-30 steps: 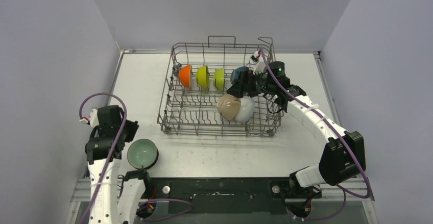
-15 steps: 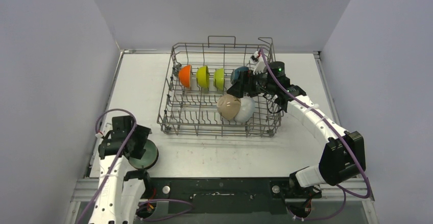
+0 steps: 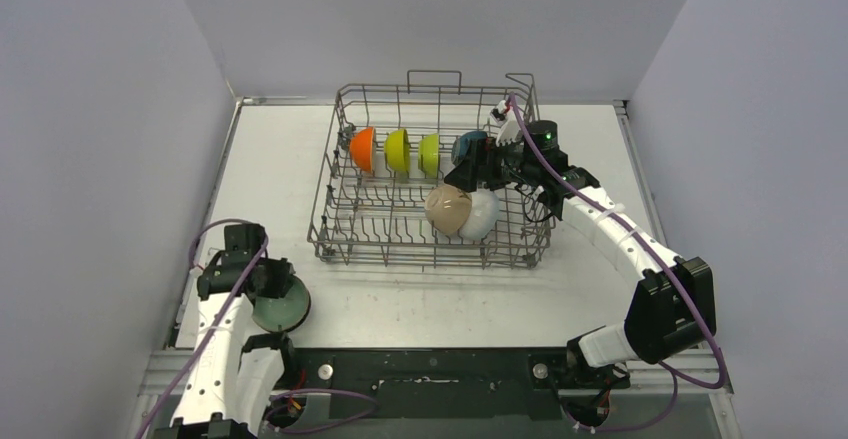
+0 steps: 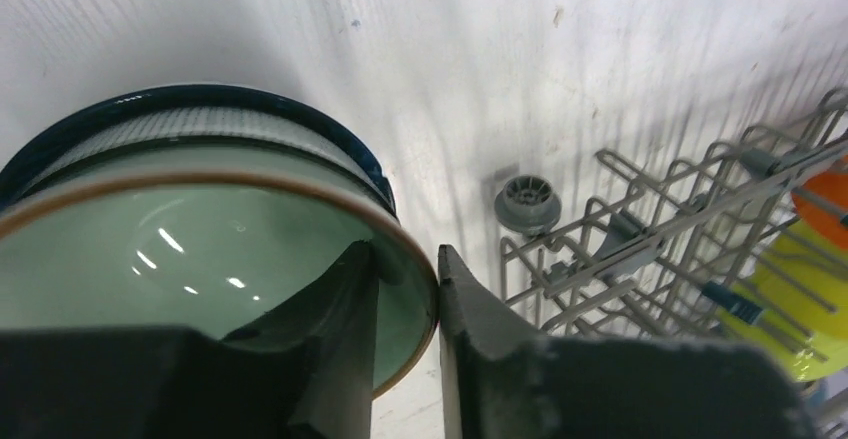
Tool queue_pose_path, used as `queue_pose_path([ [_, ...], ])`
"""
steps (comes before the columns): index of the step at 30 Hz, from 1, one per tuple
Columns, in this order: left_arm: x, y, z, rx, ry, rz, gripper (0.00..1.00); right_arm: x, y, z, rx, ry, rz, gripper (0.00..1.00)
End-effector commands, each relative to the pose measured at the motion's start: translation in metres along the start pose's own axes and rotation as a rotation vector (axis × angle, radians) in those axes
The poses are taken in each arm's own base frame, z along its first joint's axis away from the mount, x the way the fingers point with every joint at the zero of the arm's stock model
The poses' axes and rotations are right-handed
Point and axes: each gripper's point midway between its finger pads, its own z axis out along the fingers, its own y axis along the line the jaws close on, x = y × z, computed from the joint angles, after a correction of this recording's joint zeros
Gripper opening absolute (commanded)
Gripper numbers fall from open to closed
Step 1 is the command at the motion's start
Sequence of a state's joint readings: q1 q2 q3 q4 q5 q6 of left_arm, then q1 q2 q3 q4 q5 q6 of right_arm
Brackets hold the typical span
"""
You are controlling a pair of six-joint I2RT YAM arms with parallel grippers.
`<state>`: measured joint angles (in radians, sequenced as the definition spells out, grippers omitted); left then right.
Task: Load the bowls into the dish rack
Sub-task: Pick up the bowl from the center of the board.
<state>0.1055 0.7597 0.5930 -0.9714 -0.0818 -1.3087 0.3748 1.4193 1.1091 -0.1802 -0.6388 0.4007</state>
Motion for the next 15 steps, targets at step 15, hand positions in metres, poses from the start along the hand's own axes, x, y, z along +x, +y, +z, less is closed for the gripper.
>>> queue_pose_path([
  [15,-0.008,-0.013,-0.037,0.088,-0.029,-0.037,0.00,-0.022,0.011,-0.002,-0.024,-0.059,-0.055,0.90],
])
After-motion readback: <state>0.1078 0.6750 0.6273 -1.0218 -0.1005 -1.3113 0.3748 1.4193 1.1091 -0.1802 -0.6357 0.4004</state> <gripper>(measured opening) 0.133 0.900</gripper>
